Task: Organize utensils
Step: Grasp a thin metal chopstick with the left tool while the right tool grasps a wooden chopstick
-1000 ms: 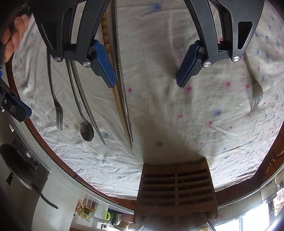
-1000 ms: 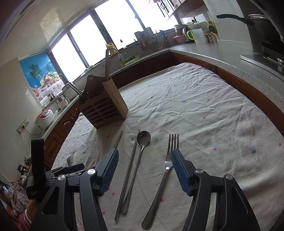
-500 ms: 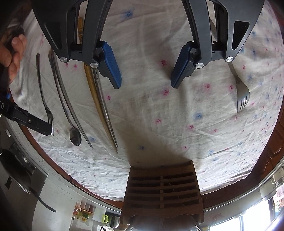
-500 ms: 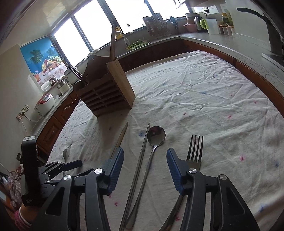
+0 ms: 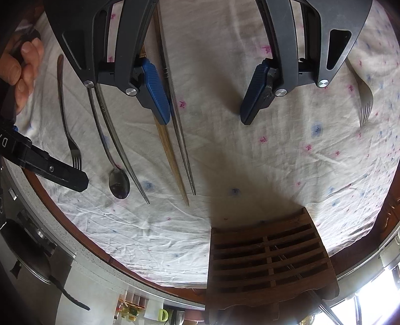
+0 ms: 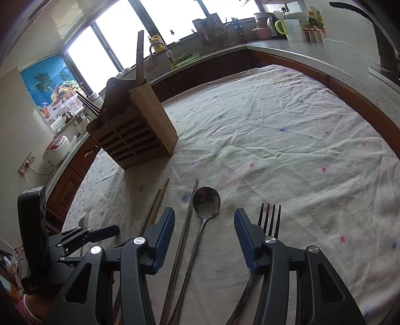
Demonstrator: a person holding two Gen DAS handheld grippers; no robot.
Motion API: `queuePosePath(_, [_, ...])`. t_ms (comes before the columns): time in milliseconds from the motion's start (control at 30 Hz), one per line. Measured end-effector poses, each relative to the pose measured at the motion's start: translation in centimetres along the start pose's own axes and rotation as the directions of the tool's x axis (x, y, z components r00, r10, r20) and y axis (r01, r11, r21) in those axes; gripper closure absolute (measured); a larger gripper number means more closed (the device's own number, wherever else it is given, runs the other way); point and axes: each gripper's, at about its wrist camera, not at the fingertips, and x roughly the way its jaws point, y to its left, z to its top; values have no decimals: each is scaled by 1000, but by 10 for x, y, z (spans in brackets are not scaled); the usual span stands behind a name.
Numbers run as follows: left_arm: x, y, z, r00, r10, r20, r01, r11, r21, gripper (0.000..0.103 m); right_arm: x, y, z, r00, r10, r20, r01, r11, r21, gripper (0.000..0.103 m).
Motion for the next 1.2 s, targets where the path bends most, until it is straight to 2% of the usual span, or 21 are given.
queuePosePath(100, [5, -2, 5, 1000, 26, 3, -26, 999, 24, 46, 6, 2, 2, 1000, 2, -5, -2, 1000, -10, 52])
queuePosePath(200, [1, 5, 2, 1000, 19, -8, -19, 999, 28, 59, 10, 2, 3, 1000, 1, -18, -1, 1000, -13, 55])
queuePosePath(233, [-2, 10, -1, 1000, 15, -13, -15, 1000, 22, 60, 13, 2, 3, 1000, -1, -24, 1, 1000, -16, 55])
queuePosePath(333, [-10, 28, -7, 999, -35, -17, 34, 999, -39, 61, 18, 0, 4, 999, -5, -36, 4, 1000, -17, 55])
queuePosePath(433, [-6, 39, 2, 997, -69, -14, 68, 993, -99, 61, 25, -1, 6, 999, -6, -46, 5, 1000, -19, 56])
queuePosePath(667, [15, 30, 33, 999, -39, 0, 39, 996, -79, 61, 50, 0, 17, 995, -56, -84, 51, 997, -62, 57])
queuePosePath(733, [19, 25, 37, 1000, -9, 6, 9, 998, -55, 67, 54, 5, 20, 993, -77, -89, 68, 993, -95, 59])
queuePosePath(867, [22, 15, 38, 998, 40, 38, -40, 999, -10, 80, 59, 12, 20, 989, -116, -92, 102, 984, -148, 70])
queuePosePath(933, [23, 14, 38, 998, 35, 48, -35, 999, -4, 95, 61, 17, 18, 988, -124, -96, 105, 979, -176, 81])
queuePosePath(967, [23, 14, 38, 998, 28, 47, -28, 1000, -4, 96, 62, 20, 17, 987, -123, -103, 101, 975, -199, 88])
queuePosePath(1067, [20, 20, 37, 999, -2, 42, 3, 1000, -27, 99, 62, 23, 16, 988, -107, -108, 82, 975, -208, 99])
queuePosePath(1200, [7, 35, 31, 996, -67, 54, 72, 993, -92, 100, 54, 24, 16, 992, -62, -109, 41, 982, -186, 100])
